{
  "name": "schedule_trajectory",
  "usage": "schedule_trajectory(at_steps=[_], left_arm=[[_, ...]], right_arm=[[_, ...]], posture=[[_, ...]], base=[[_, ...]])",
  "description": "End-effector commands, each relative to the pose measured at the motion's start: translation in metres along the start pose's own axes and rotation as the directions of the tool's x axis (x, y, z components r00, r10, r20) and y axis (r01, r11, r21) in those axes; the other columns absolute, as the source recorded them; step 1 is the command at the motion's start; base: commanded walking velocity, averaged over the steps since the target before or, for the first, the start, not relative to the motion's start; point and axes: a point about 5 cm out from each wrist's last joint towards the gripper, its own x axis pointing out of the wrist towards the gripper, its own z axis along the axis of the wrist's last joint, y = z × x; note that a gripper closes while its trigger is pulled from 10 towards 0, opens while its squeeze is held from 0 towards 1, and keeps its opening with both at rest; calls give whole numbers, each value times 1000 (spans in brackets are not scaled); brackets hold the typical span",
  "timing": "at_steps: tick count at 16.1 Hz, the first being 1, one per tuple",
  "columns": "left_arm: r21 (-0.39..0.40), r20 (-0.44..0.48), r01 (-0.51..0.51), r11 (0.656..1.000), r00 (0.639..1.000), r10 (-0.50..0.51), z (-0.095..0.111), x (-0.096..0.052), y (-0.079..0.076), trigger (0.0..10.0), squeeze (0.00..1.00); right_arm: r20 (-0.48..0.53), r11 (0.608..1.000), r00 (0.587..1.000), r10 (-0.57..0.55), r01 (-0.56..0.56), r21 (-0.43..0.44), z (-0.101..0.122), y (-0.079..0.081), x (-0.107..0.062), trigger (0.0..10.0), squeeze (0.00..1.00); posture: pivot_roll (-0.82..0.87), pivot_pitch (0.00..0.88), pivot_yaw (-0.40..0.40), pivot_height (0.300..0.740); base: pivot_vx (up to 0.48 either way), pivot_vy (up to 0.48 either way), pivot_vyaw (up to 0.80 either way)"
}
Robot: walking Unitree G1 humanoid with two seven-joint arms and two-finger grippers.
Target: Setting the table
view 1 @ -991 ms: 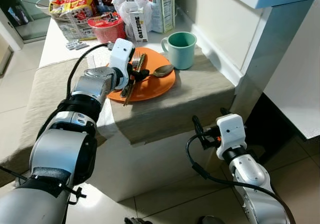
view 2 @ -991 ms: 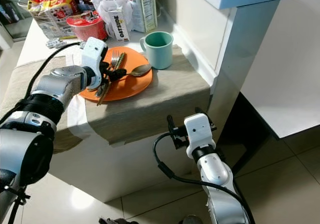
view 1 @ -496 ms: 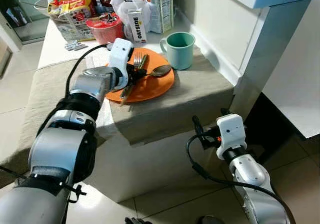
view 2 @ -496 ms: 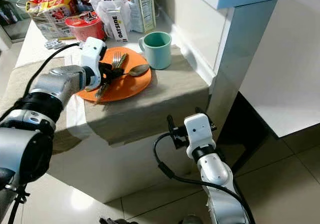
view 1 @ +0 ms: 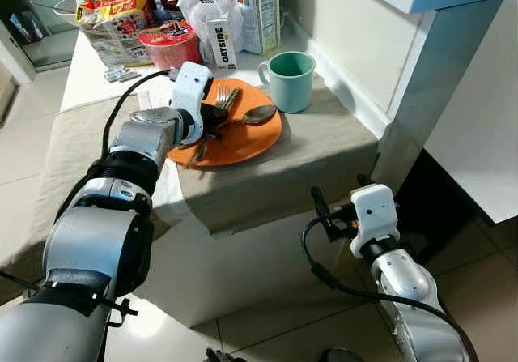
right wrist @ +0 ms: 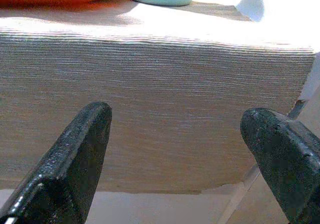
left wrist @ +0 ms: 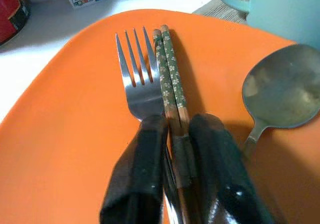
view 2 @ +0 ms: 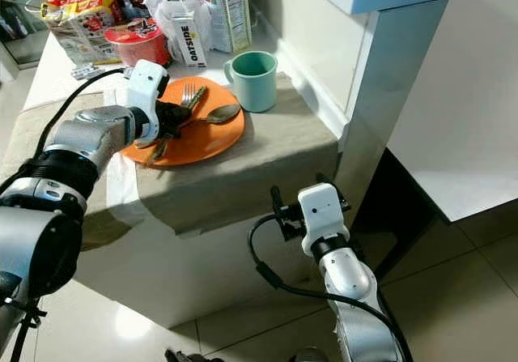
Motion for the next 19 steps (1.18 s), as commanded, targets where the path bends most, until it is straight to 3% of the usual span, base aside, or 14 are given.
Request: schedule_trajectory(at_steps=[1,4,5,8,16,19], left_arm=[[-38,-144,-6,999,990,0,-38,2,-1,0,0],[-81,-63,-19,997,998,14,-16,-1,4,0,0],[-92,-12,6,996,1000,-7,1,-3,5,0,0],[-94,42,30,995,999,-26,20,-7,3,0,0],[-69,100,33,997,995,-26,39,-18,5,0,0],[-8,111,31,999,993,-30,44,-23,4,0,0]], right_arm=[[1,1000,1000,1,-1,-1,1,1,1,10000,0],[0,1000,1000,-2,2,-1,1,1,1,10000,0],[-2,1000,1000,-3,3,-1,1,1,0,10000,0],[-3,1000,1000,-3,3,0,1,1,0,10000,0],[-7,1000,1000,2,-2,-4,-1,1,1,10000,0],[-9,1000,1000,5,-5,-6,-2,1,1,10000,0]], posture=[[-152,82,118,740],[-154,88,120,740],[-153,90,120,740],[-148,91,119,740],[-146,88,117,740],[-140,88,114,740]], base=[[0,0,0],[0,0,0],[0,0,0],[0,0,0],[0,0,0],[0,0,0]])
